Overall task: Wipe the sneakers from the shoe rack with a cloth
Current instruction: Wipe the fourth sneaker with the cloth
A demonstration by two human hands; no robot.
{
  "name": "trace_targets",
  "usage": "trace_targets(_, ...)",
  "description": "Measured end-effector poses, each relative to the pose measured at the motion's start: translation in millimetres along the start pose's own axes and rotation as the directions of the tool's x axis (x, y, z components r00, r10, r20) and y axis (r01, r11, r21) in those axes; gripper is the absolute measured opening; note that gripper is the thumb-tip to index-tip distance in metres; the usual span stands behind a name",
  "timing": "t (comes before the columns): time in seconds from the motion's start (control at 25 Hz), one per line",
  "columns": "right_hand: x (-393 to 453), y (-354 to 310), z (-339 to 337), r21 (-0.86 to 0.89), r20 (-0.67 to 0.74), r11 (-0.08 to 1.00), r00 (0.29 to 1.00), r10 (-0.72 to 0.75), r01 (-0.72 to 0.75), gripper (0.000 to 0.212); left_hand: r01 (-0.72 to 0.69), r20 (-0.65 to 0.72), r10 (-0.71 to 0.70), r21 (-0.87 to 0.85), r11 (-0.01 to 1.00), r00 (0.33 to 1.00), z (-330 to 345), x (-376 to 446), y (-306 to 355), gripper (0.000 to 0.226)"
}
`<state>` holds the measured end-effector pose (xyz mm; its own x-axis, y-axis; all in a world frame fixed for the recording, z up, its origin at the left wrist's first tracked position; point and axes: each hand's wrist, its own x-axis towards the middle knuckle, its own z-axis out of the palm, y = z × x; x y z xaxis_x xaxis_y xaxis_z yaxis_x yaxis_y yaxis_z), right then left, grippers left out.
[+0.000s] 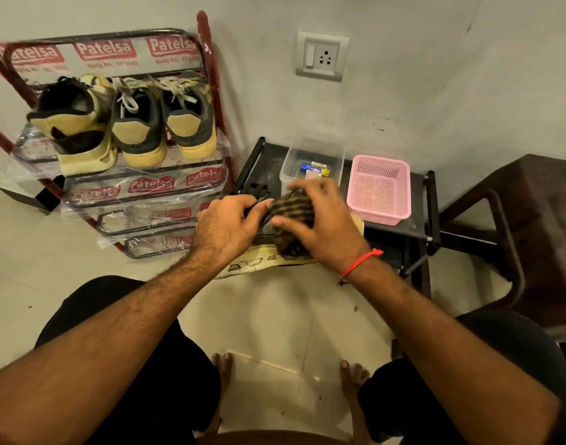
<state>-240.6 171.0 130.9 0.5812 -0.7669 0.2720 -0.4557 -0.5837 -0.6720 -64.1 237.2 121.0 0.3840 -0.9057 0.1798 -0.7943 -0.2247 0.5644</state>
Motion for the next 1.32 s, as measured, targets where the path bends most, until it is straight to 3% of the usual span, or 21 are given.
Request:
trace_targets(0.08, -7, 4, 18, -0.315, 0.095, 0.932, 0.983, -0.157, 0.18, 0.066, -0.016, -0.035, 0.012, -0.126, 0.992, 0.999, 1, 2, -2, 0.054)
trace_targets(0.12, -5, 7, 14, -0.371, 0.083, 0.901, 0.974, -0.209, 0.225, 0.064, -0.046, -0.052, 0.038, -0.172, 0.984, 0.998, 1, 4, -3, 0.053)
trace_targets(0.28, 12, 30, -9, -0.358, -0.042, 0.901, 0.959, -0.279, 0.246, 0.055, -0.108, -0.108, 0.081, -0.272, 0.956, 0.991, -3, 4, 2, 0.05)
trace_targets(0.4, 14, 42, -13, -0.368, -0.1, 0.92, 0.978, -0.182, 0.133, 0.05, -0.089, -0.11, 0.058, -0.299, 0.95, 0.992, 1, 3, 7, 0.048)
trace_targets(0.52, 14, 37, -8, -0.224, -0.171, 0.974, 0.982, -0.082, 0.043, 0.051, -0.029, -0.073, 0.002, -0.36, 0.932, 0.997, 7, 1, 9, 0.05)
trace_targets(0.68, -15, -7, 34, -0.077, -0.043, 0.975, 0.976, -0.212, 0.209, 0.063, 0.2, 0.089, -0.181, -0.562, 0.803, 0.979, 7, -5, 12, 0.043)
trace_targets(0.8, -9, 3, 23, -0.218, -0.042, 0.891, 0.908, -0.417, 0.399, 0.061, 0.227, 0.135, -0.183, -0.635, 0.739, 0.974, 3, -7, 16, 0.036)
trace_targets(0.88, 9, 29, -8, -0.247, -0.15, 0.925, 0.932, -0.33, 0.288, 0.051, 0.162, 0.105, -0.123, -0.656, 0.737, 0.987, -6, -6, 19, 0.034)
trace_targets(0.96, 23, 58, -41, -0.171, -0.292, 0.985, 0.953, -0.083, 0.034, 0.04, 0.125, 0.052, -0.121, -0.669, 0.733, 0.991, -11, -4, 20, 0.031)
trace_targets(1.04, 20, 69, -49, -0.06, -0.318, 0.989, 0.942, 0.108, -0.134, 0.033, 0.125, 0.024, -0.152, -0.702, 0.701, 0.988, -16, -2, 20, 0.038)
trace_targets(1.2, 14, 52, -27, 0.188, -0.344, 0.972, 0.918, 0.2, -0.141, 0.032, 0.127, 0.0, -0.192, -0.753, 0.646, 0.981, -22, 7, 17, 0.051)
trace_targets(1.32, 24, 55, -44, 0.408, -0.463, 0.895, 0.803, 0.375, -0.182, 0.031, 0.095, -0.034, -0.172, -0.721, 0.687, 0.985, -21, 7, 13, 0.062)
